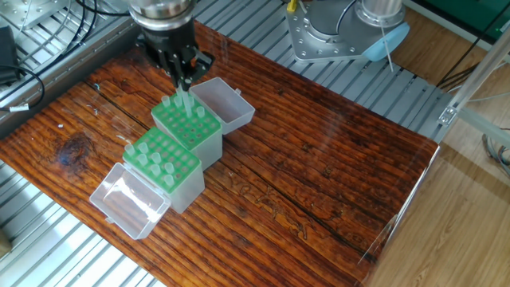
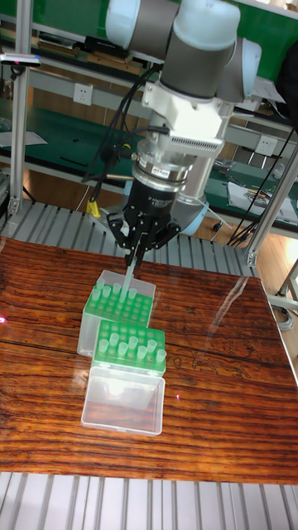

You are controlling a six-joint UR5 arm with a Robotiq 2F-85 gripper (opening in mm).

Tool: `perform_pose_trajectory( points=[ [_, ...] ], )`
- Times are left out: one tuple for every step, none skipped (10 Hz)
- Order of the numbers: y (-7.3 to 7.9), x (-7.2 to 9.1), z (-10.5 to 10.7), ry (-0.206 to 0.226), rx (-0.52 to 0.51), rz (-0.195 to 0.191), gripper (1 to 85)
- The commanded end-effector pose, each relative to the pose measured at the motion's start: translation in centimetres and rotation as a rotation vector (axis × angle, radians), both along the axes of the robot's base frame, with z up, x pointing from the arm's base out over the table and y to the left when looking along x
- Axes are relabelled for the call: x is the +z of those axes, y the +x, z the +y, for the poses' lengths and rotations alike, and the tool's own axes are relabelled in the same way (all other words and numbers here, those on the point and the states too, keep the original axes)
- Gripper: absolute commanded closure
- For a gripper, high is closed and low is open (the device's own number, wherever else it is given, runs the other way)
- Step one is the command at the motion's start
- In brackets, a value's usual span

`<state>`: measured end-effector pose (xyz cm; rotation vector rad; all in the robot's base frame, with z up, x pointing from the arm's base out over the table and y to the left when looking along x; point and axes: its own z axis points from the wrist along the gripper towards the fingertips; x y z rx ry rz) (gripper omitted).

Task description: Transfer all large pipette tips from one holder to another

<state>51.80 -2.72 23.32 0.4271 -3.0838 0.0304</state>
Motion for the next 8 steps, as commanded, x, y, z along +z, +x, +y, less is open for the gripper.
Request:
perform_pose_trajectory(
  points=[
    [0.0,2.0,0.0,0.015,0.009,0.005,73.7],
    [-0.1,2.6,0.0,0.015,0.009,0.008,73.7],
    [-0.1,3.0,0.0,0.013,0.009,0.011,73.7],
    [0.0,3.4,0.0,0.015,0.009,0.013,73.7],
    [-0.1,3.9,0.1,0.016,0.007,0.019,73.7],
    [-0.1,4.6,0.1,0.016,0.007,0.027,73.7],
    [-0.1,5.5,0.1,0.016,0.008,0.033,73.7],
    [0.1,6.6,0.1,0.013,0.008,0.036,74.0]
  ],
)
